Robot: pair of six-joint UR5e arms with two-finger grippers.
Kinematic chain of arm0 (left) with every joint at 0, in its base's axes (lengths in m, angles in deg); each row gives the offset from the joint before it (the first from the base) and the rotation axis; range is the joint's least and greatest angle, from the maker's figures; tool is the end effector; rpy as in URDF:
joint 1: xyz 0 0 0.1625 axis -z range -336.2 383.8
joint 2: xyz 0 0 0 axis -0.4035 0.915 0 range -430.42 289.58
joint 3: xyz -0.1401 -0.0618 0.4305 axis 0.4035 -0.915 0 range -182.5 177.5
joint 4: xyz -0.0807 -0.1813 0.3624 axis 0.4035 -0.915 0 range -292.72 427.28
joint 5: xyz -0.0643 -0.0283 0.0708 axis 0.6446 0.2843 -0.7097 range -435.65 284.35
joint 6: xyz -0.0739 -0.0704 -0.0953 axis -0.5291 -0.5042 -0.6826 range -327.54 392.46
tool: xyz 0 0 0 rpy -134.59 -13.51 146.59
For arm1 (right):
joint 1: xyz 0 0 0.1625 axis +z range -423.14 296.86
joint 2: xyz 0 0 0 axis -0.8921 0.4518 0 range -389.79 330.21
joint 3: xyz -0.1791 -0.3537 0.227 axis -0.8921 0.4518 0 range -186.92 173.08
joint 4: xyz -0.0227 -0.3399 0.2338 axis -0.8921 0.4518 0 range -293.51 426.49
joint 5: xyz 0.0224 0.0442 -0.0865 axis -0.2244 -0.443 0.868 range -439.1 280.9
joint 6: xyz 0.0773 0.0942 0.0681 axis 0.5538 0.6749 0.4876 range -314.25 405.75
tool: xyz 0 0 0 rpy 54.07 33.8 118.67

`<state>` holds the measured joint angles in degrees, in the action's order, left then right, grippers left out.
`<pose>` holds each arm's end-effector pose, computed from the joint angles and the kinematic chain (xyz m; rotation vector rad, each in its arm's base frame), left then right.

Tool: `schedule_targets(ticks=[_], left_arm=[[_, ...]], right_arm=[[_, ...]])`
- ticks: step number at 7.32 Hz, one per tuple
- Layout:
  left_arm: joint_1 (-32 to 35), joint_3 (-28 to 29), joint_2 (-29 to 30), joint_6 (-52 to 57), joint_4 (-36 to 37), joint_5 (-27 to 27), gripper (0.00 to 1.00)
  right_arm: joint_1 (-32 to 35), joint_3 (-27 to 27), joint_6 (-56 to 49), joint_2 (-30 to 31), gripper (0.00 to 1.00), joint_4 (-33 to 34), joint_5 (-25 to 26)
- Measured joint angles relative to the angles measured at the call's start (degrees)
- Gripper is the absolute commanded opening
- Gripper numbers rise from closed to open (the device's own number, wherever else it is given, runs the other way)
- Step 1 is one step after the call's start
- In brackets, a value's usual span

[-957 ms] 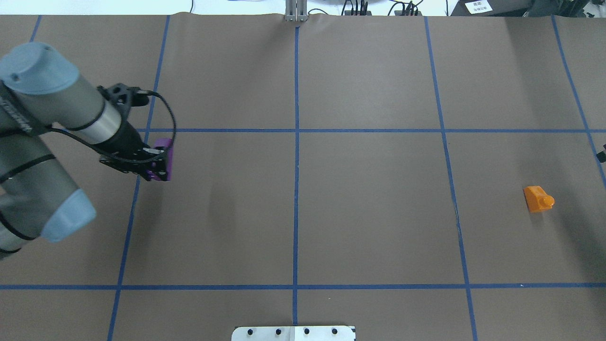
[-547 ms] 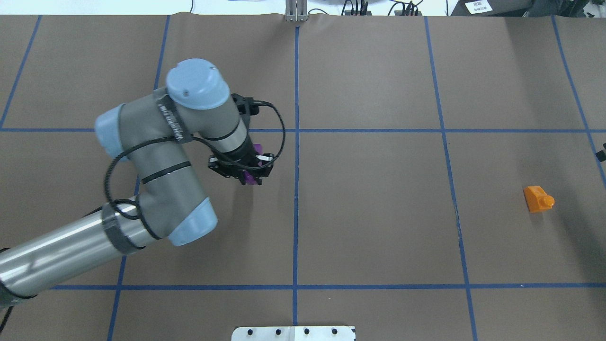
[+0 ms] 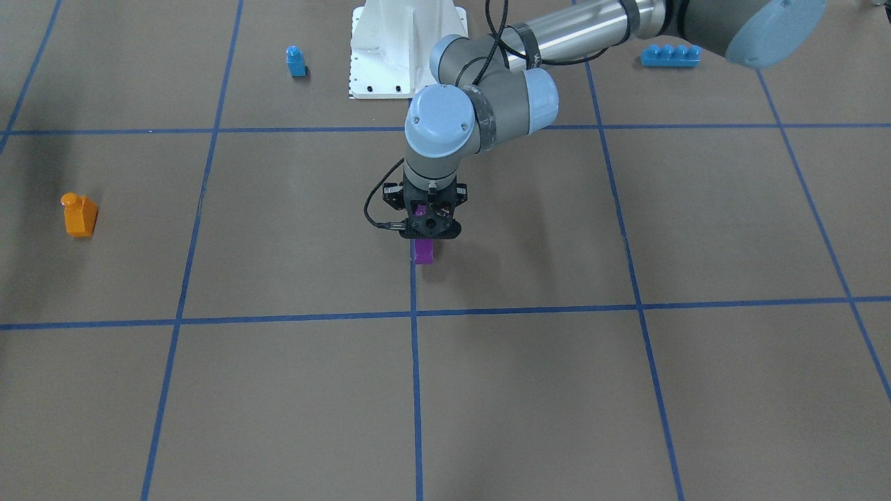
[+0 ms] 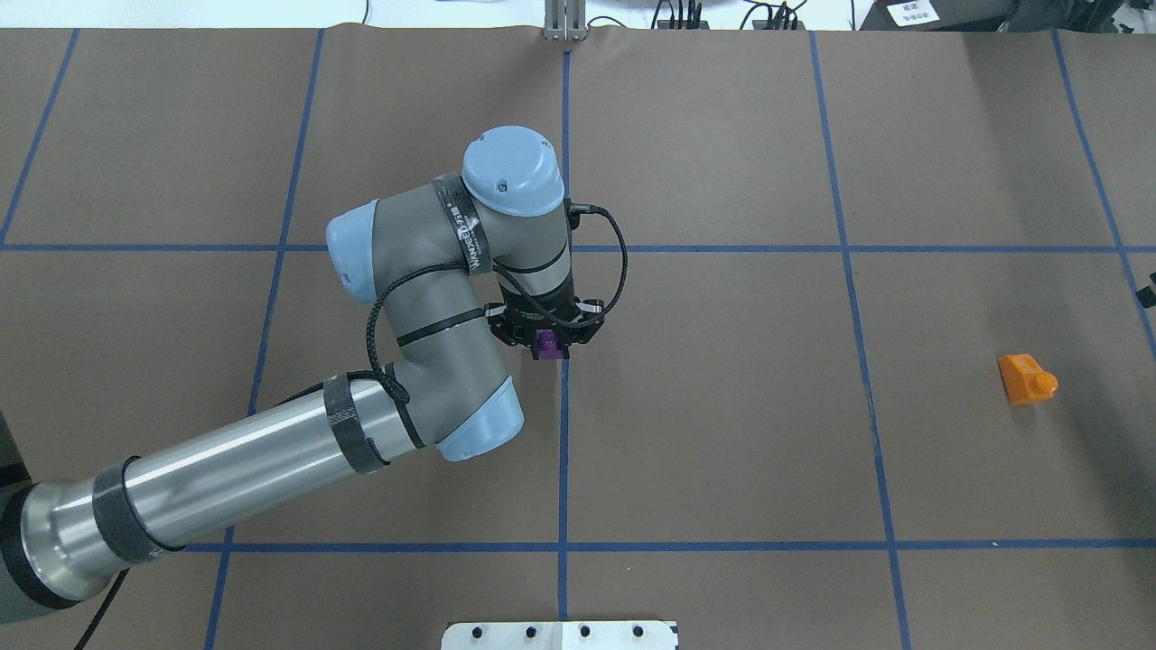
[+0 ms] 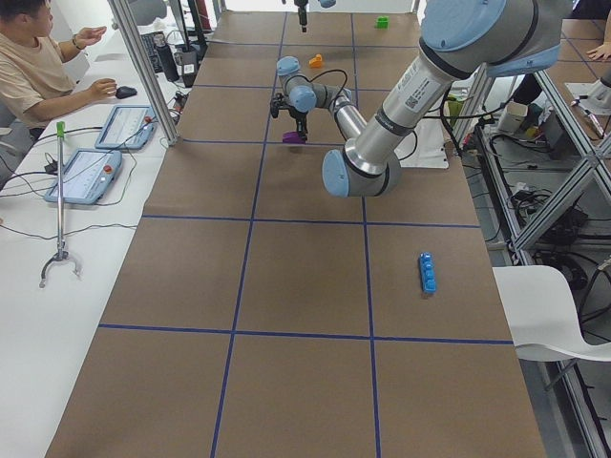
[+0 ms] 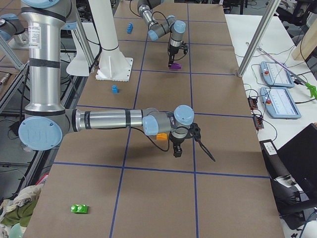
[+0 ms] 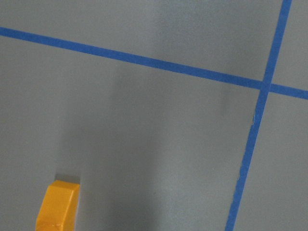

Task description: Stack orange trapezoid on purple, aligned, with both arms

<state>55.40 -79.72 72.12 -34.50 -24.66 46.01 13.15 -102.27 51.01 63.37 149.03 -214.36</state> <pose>0.6643 -0.4792 0.2126 -0.1433 0.8706 0.0614 -0.0806 -0.4747 0.6839 0.0276 -0.8050 -0.2060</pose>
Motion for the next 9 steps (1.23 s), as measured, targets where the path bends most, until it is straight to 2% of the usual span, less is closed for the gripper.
schedule_targets(ticks=[1, 2, 3, 5, 7, 9], left_arm=[[-0.25, 0.81, 0.47, -0.43, -0.11, -0.07, 0.00], [-0.42, 1.15, 0.73, -0.56, -0.14, -0.12, 0.06], [-0.68, 1.33, 0.86, -0.57, -0.18, -0.41, 0.16], [-1.42, 1.55, 0.99, -0.54, -0.26, -1.75, 0.26], [-1.79, 1.58, 1.04, -0.54, -0.27, -2.16, 0.55], [-2.13, 1.62, 1.00, -0.59, -0.26, -2.21, 0.65]], right_arm=[[0.00, 0.04, -0.04, 0.00, 1.00, 0.02, 0.00], [0.00, 0.06, -0.06, 0.00, 1.00, 0.00, 0.00], [0.00, 0.07, -0.06, 0.00, 1.00, -0.01, 0.00], [-0.01, 0.13, -0.12, 0.00, 1.00, -0.02, 0.00], [-0.10, 0.19, -0.21, 0.00, 1.00, -0.03, 0.01], [-0.18, 0.08, -0.27, 0.00, 1.00, -0.09, 0.13]])
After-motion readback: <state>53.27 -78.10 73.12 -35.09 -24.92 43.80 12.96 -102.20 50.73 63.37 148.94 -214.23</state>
